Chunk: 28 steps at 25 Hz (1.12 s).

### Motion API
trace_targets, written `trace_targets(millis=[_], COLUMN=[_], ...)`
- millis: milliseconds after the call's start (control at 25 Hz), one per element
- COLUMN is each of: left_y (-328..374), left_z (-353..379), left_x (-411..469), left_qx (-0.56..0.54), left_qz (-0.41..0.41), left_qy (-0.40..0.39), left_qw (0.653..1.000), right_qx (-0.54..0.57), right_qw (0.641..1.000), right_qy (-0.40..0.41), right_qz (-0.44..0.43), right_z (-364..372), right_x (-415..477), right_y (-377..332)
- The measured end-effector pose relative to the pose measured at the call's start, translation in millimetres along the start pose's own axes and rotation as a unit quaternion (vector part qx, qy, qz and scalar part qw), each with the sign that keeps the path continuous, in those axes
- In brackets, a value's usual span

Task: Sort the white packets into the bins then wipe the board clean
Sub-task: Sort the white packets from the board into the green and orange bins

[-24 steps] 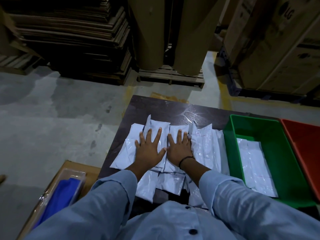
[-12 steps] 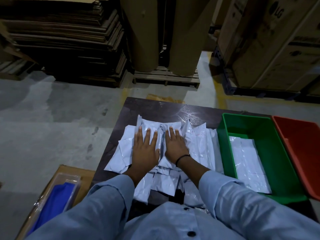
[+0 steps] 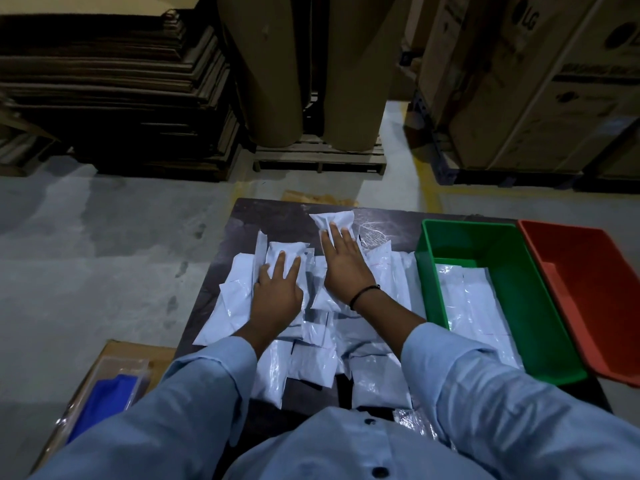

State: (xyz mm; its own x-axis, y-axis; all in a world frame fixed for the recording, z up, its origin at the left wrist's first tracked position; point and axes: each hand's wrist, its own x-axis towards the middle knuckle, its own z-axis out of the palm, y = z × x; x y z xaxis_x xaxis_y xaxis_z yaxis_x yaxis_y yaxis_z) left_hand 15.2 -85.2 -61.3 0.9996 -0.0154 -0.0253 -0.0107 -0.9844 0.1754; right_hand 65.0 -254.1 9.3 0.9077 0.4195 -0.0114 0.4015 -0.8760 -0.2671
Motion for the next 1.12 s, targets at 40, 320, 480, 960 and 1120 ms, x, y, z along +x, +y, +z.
trace_targets(millis=[40,320,480,960,1120], left_y=[6.6,62.2,107.8,272.8,320.9], left_z=[-8.9,-63.6,-74.8,-64.7,-59.3], left_x=[2.4,37.0,43.7,53.0,48.9], left_qx=[-0.012,-0.055,-0.059,-0.046,-0.044], left_qz=[0.000,0.026,0.046,0.167,0.195], left_qy=[0.029,0.097,0.094,0.081,0.078], left_qw=[1.000,0.993,0.993,0.982,0.977], right_qx=[0.005,0.019,0.003,-0.024,-0.035], right_qw=[1.000,0.998,0.996,0.983,0.975], right_qy=[0.004,0.065,0.080,0.119,0.136], right_qz=[-0.005,0.000,0.035,0.135,0.170], right_z=[-4.8,-43.7,-68.6,-119.0,-130.4], right_x=[-0.3,4.5,-8.5,-104.3,-140.5], right_y=[2.6,34.6,72.4,213.6,262.4])
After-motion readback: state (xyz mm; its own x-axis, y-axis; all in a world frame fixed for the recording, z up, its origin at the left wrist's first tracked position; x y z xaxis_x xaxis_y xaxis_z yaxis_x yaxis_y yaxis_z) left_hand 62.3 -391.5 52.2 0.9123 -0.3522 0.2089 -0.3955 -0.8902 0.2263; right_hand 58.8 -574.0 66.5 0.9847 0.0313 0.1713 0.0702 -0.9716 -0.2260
